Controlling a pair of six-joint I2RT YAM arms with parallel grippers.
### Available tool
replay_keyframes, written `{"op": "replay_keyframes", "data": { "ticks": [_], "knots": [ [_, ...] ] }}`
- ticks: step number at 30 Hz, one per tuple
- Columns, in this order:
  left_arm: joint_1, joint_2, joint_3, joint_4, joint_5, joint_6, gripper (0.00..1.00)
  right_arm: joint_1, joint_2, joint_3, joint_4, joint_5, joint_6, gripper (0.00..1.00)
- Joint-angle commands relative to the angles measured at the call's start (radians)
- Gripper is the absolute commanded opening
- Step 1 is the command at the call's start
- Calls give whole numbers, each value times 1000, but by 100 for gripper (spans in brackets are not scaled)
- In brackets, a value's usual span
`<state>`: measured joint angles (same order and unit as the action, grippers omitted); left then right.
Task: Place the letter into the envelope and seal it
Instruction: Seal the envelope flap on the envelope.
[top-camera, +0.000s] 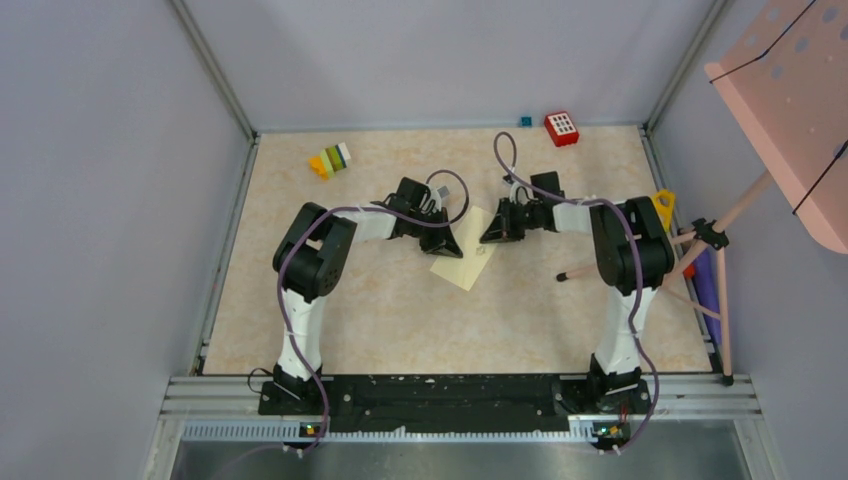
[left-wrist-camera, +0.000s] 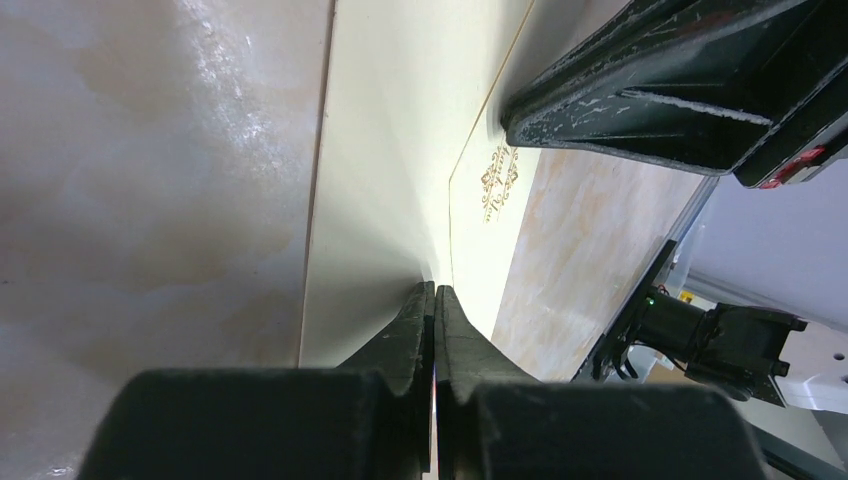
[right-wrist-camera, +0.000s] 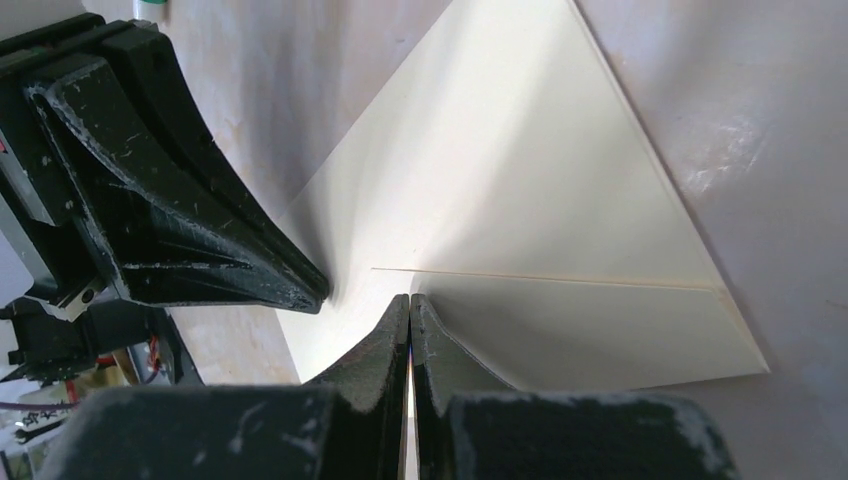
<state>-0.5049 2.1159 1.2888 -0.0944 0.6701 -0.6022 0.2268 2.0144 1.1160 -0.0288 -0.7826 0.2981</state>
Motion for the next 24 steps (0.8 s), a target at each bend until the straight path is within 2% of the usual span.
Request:
{"op": "replay_keyframes", "data": {
  "ticks": [1,8,24],
  "knots": [
    [-4,79,-43,-102,-274,88,0,-26,27,33,22,123,-7,0],
    [-4,78,-44,-102,-275,88,0,-53,29,56,22,186,-7,0],
    [-4,79,-42,-102,-277,88,0,-67,15,71,22,176,-16,0]
  ]
}}
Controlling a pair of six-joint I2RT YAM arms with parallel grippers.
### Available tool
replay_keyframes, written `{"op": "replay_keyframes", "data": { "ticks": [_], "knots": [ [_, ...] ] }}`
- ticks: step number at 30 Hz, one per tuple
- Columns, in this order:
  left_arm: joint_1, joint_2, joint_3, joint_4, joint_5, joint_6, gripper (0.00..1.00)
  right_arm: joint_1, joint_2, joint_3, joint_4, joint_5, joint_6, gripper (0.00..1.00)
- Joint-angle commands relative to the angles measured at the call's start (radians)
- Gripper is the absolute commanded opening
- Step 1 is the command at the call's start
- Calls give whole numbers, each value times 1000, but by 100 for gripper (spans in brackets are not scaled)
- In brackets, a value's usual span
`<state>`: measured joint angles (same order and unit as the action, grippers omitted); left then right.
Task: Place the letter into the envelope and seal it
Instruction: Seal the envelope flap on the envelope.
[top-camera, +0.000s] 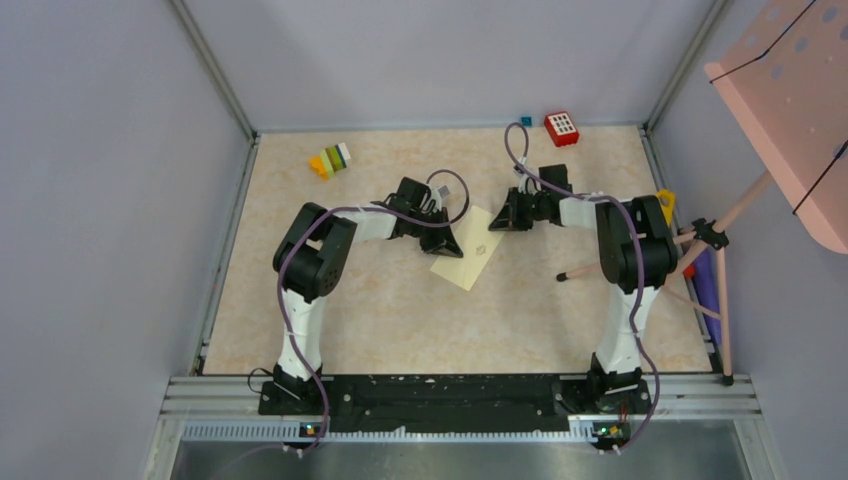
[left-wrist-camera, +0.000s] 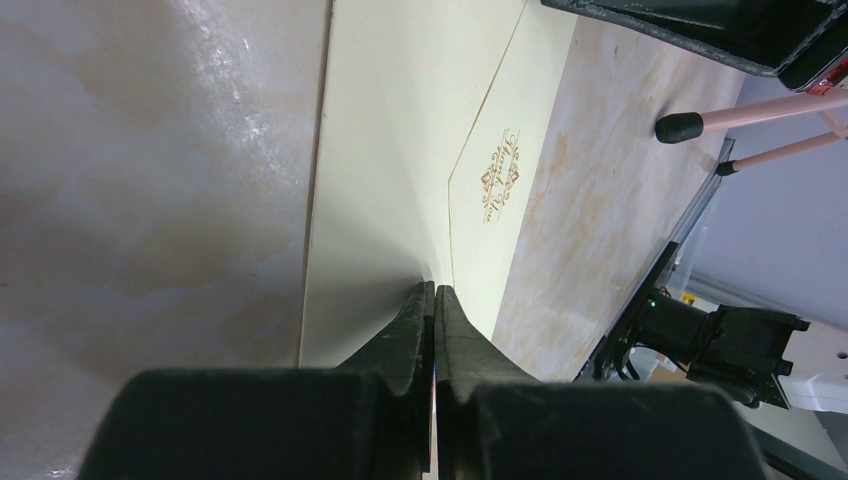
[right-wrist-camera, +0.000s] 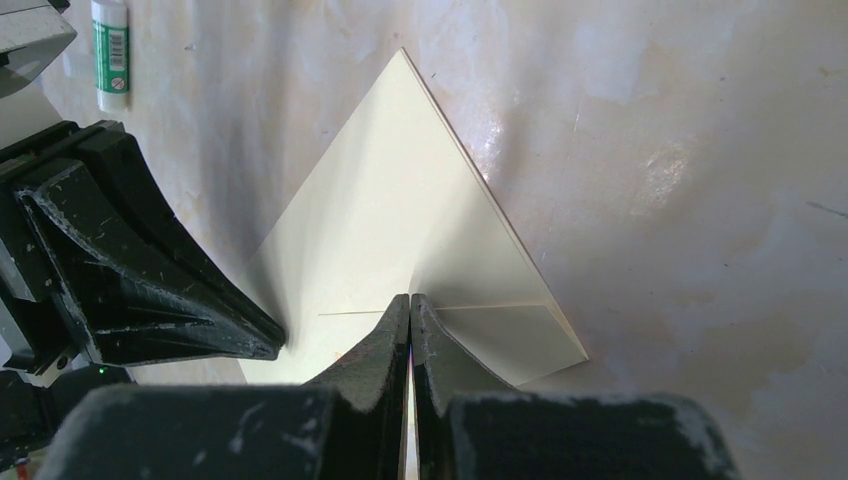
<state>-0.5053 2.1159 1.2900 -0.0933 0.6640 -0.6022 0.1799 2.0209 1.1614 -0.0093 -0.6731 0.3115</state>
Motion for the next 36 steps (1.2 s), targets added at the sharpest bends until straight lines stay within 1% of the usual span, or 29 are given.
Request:
{"op": "replay_keyframes", "data": {
  "ticks": [1,3,6,9,23,25,36],
  "knots": [
    [-3,79,-44,-103,-271,88,0,-19,6,20,2,44,-28,0],
    [-4,79,-44,-103,-271,87,0,-16,1,7,35,4,-25,0],
    [-4,80,-44,-103,-271,87,0,-2,0,4,27,-55,-38,0],
    [-5,80,-44,-103,-273,87,0,27,-9,-5,13,-70,-65,0],
    [-8,80,-43,-103,-277,88,0,122,-34,-36,12,-97,-123,0],
    [-9,81,-42,-103,-277,88,0,130,-36,-39,-17,-96,-132,0],
    [-9,78,-43,-103,-278,88,0,156,-41,-46,-41,-110,-163,0]
  ]
}}
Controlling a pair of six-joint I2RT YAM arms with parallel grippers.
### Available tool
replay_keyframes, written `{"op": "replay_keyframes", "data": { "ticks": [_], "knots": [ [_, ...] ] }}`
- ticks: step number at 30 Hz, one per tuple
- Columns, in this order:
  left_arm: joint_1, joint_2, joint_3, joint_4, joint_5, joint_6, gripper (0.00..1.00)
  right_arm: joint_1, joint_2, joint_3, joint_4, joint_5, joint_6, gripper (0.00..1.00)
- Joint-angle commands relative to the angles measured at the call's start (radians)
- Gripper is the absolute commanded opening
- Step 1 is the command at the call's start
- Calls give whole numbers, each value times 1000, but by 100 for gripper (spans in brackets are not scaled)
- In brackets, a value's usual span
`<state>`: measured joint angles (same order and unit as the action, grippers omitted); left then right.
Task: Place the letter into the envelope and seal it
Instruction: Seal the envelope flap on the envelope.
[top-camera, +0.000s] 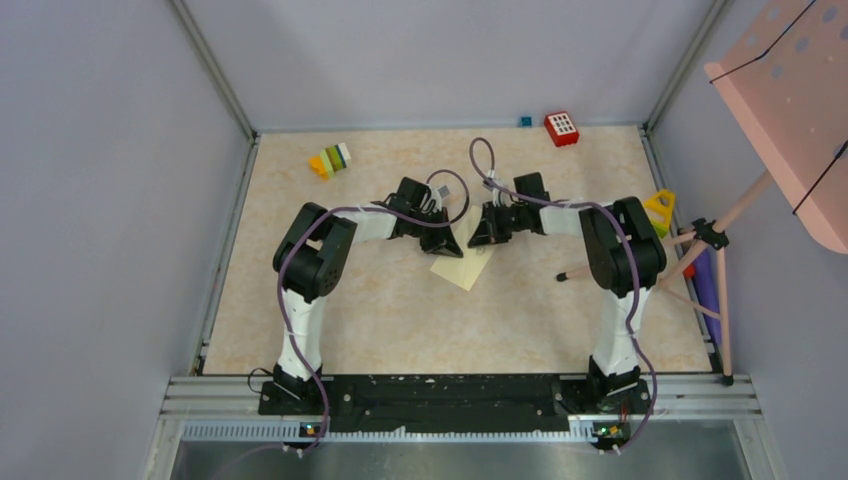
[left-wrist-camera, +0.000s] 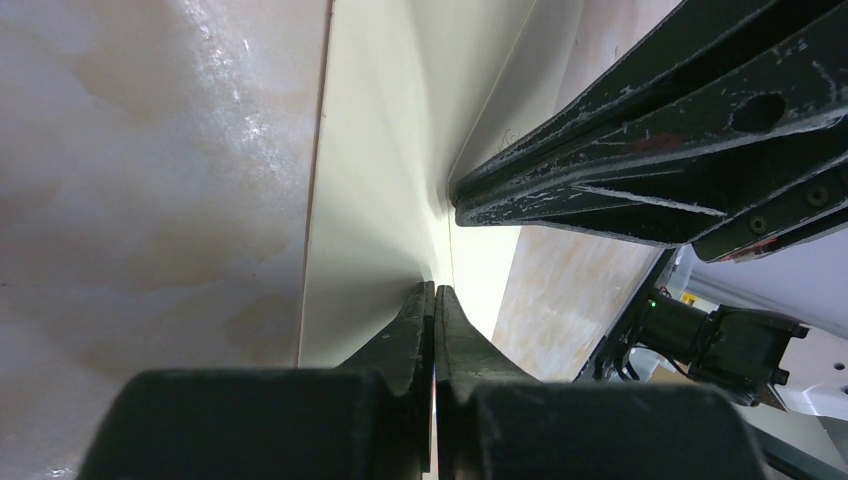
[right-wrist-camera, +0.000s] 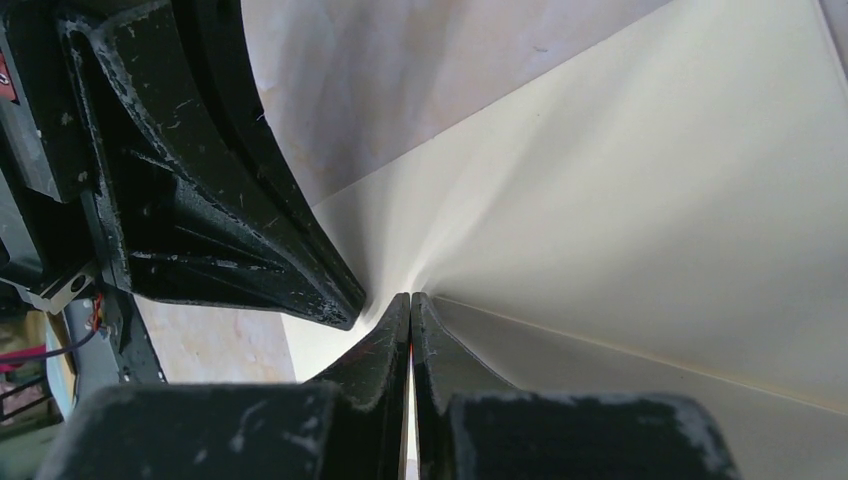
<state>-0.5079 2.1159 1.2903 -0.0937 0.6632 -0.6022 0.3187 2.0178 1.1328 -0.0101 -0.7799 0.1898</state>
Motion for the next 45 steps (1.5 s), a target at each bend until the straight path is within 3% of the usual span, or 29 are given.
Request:
{"op": "replay_keyframes", "data": {
  "ticks": [1,45],
  "knots": [
    [-6,79,-43,-103,-277,88,0,19,-39,-17,-42,-4,-46,0],
    [-7,72,-46,-106,-286,88,0,99,-102,-72,-162,-62,-184,0]
  ]
}}
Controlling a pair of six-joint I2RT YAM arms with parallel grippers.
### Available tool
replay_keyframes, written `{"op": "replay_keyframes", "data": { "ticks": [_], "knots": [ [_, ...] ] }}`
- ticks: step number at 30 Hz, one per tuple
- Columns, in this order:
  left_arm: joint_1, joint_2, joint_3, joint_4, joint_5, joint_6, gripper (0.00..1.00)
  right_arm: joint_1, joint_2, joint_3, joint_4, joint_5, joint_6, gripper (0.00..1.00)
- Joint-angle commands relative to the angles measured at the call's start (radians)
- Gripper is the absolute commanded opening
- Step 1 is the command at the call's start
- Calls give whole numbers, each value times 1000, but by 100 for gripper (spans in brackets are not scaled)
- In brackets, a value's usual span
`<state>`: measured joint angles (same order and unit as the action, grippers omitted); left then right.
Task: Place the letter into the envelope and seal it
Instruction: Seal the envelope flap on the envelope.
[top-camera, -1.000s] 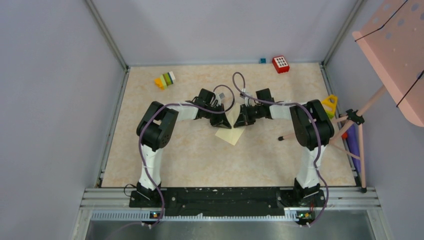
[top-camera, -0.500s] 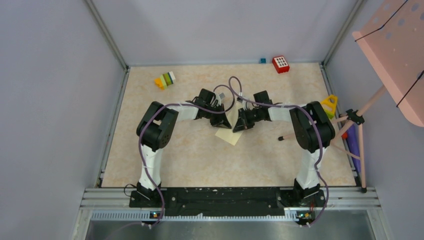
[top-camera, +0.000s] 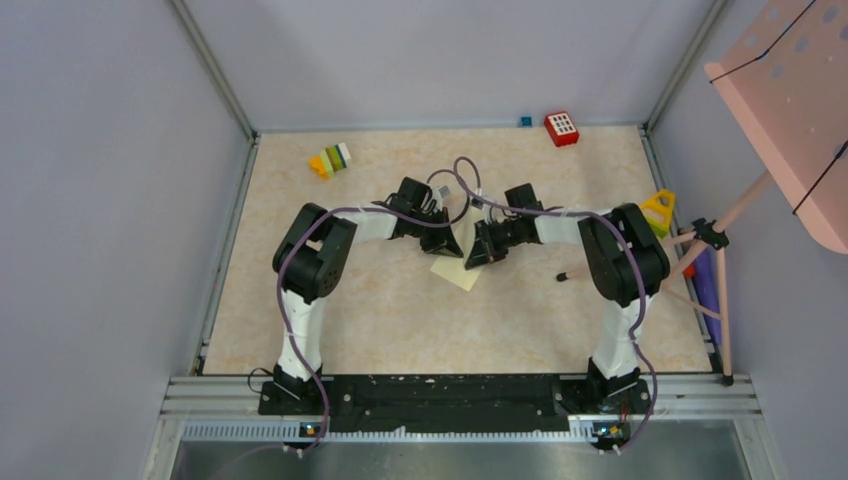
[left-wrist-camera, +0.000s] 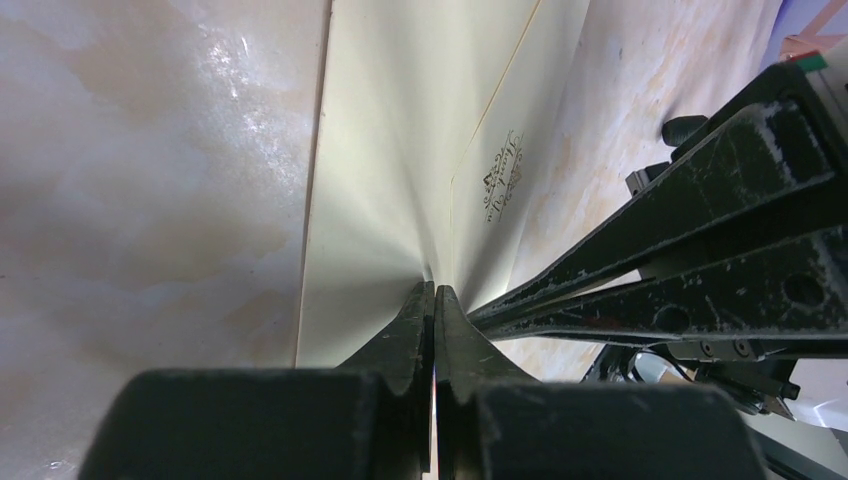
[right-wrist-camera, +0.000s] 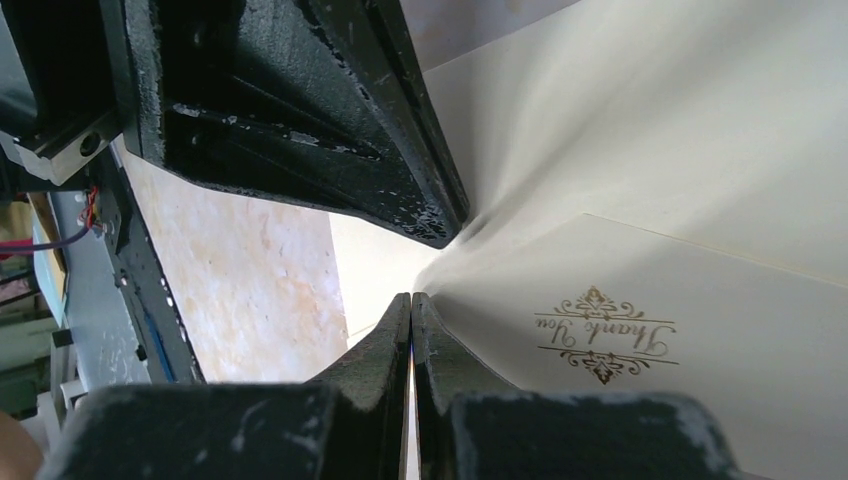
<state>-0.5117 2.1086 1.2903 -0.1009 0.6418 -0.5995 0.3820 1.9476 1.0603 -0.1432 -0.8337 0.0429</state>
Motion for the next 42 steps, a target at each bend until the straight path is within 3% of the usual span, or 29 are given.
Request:
{"op": "replay_keyframes", "data": {
  "ticks": [1,19,29,42],
  "knots": [
    [-4,78,-45,-99,-264,86,0,39,-32,3,-38,-10,-53,0],
    [-3,81,-45,-99,-264,86,0,49,-51,-12,-108,-25,-140,0],
    [-5,78,-46,-99,-267,89,0,-19,0,34,-20,49,15,0],
    [-5,79,-45,-99,-264,89,0,-123,53,98,50,126,90,0]
  ]
}}
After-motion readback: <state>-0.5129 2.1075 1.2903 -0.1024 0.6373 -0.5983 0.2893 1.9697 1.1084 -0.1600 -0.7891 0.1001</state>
